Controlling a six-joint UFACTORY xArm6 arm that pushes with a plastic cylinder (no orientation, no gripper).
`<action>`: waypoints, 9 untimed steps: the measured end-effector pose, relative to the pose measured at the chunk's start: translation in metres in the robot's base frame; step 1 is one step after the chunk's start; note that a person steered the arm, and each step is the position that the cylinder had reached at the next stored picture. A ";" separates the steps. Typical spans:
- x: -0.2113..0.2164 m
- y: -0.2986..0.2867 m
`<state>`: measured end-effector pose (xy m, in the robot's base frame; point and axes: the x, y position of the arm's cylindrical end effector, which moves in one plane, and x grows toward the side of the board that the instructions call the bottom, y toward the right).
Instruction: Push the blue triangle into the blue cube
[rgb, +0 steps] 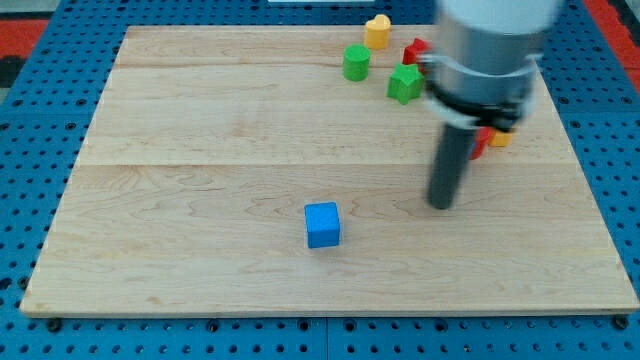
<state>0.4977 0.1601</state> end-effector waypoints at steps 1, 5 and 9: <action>-0.001 0.084; -0.114 -0.060; -0.091 -0.183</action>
<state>0.4063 -0.0233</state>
